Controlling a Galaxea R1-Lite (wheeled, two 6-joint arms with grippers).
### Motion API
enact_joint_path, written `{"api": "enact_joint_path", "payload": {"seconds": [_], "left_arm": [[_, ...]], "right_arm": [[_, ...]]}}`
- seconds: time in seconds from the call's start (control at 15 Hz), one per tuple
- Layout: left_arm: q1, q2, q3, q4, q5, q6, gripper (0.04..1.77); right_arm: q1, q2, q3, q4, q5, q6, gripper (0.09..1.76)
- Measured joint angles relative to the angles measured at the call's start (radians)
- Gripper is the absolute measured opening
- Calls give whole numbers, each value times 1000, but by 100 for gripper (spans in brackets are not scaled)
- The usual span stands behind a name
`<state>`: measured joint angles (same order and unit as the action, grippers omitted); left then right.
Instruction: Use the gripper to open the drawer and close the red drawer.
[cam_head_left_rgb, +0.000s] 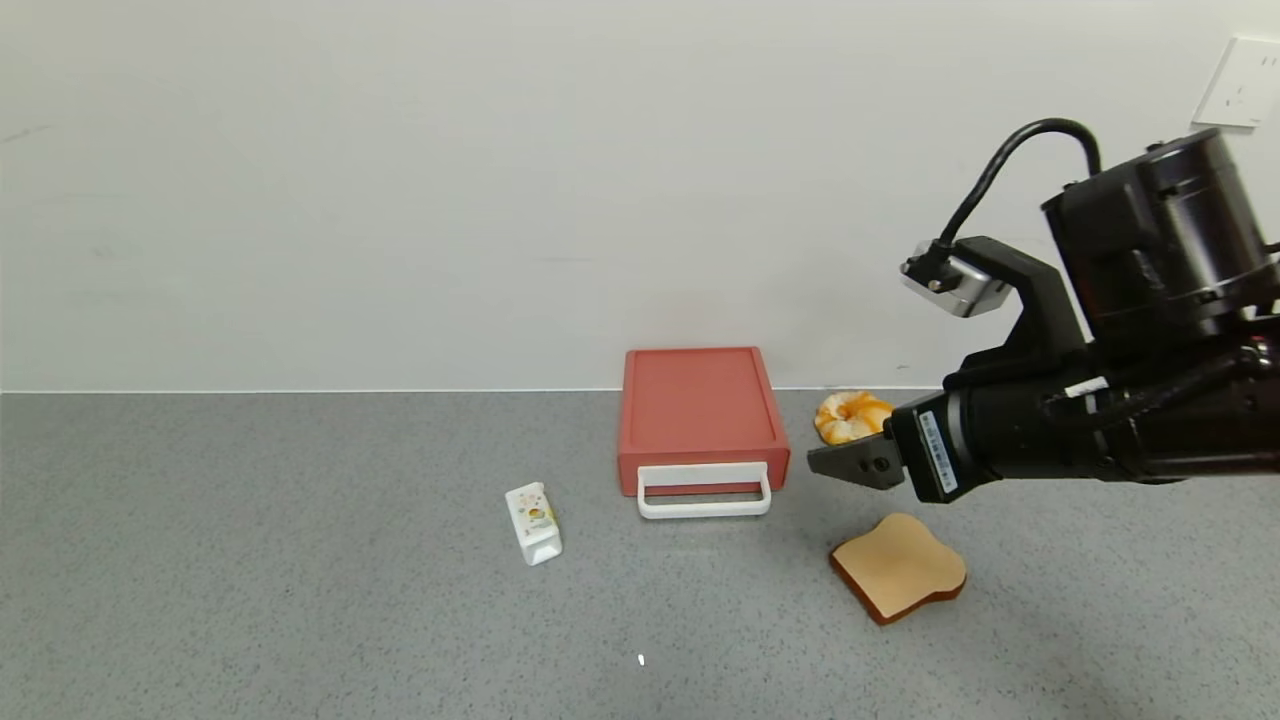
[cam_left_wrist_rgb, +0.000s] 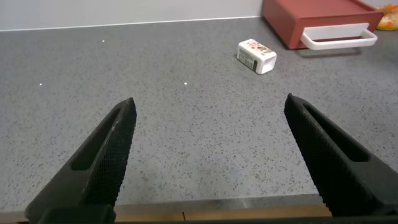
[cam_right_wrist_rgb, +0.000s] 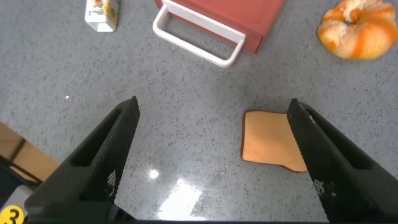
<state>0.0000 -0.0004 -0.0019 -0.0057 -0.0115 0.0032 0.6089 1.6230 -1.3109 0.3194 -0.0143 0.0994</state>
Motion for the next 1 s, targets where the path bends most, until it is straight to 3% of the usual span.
{"api": "enact_joint_path", "payload": {"seconds": [0.53, 1.0], "left_arm": [[0, 0, 0, 0, -8, 0, 172], [0, 0, 0, 0, -9, 0, 172]], "right_arm": [[-7, -297, 269, -131, -4, -25, 174], [-14, -606, 476, -148, -11, -20, 174]]}}
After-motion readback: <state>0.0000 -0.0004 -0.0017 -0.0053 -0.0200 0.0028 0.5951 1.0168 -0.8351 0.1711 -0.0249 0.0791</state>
